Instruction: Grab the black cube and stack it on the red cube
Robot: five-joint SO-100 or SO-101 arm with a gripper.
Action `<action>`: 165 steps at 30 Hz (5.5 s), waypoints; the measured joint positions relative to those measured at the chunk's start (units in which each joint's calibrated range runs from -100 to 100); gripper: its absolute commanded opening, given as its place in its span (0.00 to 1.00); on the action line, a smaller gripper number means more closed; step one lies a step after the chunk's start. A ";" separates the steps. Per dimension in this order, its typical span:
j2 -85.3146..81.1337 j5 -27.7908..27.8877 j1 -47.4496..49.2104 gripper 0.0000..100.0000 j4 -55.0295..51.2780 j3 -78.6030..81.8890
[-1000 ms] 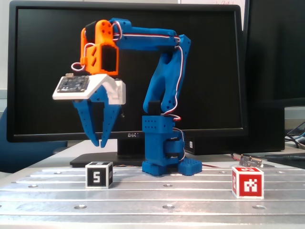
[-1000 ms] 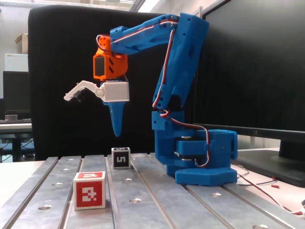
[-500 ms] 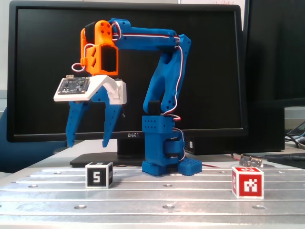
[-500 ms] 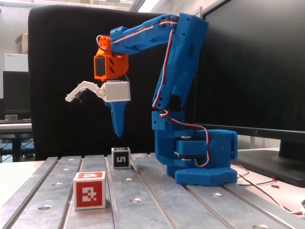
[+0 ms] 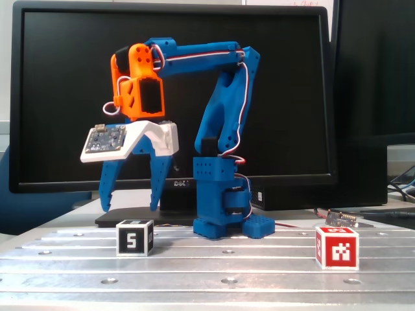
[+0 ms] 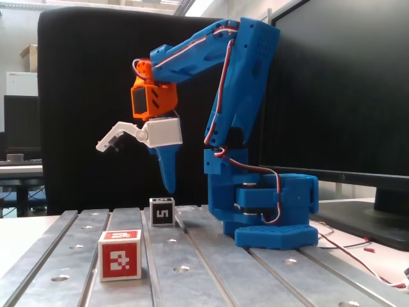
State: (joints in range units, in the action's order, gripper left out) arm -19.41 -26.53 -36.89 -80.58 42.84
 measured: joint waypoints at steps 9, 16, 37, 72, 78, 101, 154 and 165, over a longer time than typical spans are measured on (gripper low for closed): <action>0.00 -2.62 0.59 0.28 0.77 2.17; 0.00 -3.36 2.00 0.28 1.29 2.17; 0.00 -1.47 4.07 0.27 7.91 4.26; 0.00 1.10 3.48 0.27 17.88 14.67; 0.00 1.05 3.48 0.27 19.42 15.85; -0.08 1.15 2.52 0.10 19.60 15.67; -0.08 1.31 2.96 0.14 19.60 15.76; -0.08 1.31 2.96 0.13 19.60 15.76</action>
State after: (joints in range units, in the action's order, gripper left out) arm -19.49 -25.22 -33.93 -60.98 58.61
